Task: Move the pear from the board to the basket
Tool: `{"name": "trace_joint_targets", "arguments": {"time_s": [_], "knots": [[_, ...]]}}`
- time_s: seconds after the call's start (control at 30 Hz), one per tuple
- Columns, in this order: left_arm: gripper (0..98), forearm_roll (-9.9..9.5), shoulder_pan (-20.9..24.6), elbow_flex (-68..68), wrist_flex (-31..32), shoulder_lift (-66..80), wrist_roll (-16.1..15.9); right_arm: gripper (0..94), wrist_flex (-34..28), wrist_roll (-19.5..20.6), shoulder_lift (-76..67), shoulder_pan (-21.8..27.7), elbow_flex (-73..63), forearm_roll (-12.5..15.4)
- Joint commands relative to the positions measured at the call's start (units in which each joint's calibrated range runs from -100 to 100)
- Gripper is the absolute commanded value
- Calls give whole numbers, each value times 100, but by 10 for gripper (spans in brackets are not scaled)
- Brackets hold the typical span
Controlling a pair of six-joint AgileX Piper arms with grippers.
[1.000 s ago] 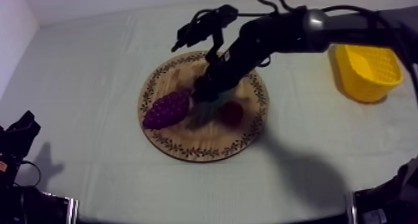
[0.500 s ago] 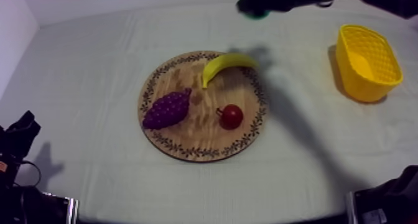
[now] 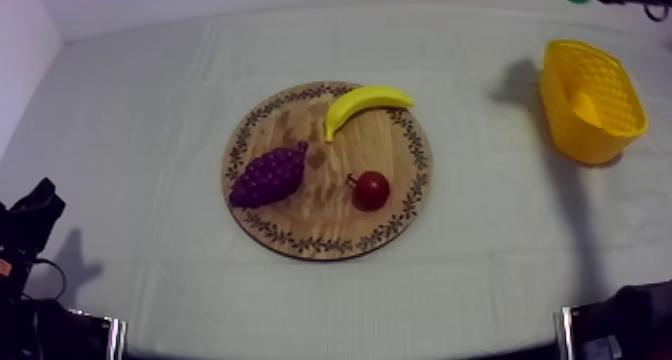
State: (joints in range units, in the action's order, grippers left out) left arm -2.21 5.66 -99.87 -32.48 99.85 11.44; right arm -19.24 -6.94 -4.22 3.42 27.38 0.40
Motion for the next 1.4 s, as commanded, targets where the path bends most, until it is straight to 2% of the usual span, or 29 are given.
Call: {"name": "trace_joint_targets", "arguments": {"time_s": [0.0,0.3,0.7,1.07,1.17,1.37], "knots": [[1,-2,2,-2,-1,-2,1,400,-49,-86,83,575,231,72],[1,-2,2,-2,-1,-2,1,405,-173,-346,546,936,863,345],[1,-2,2,-2,-1,-2,1,403,-462,-443,942,982,1166,450],[1,-2,2,-2,-1,-2,1,403,-472,-547,1128,946,1330,506],[1,-2,2,-2,-1,-2,1,448,-450,-535,1159,923,1349,505],[1,-2,2,-2,-1,-2,0,651,-432,-474,1169,861,1365,471]]}}
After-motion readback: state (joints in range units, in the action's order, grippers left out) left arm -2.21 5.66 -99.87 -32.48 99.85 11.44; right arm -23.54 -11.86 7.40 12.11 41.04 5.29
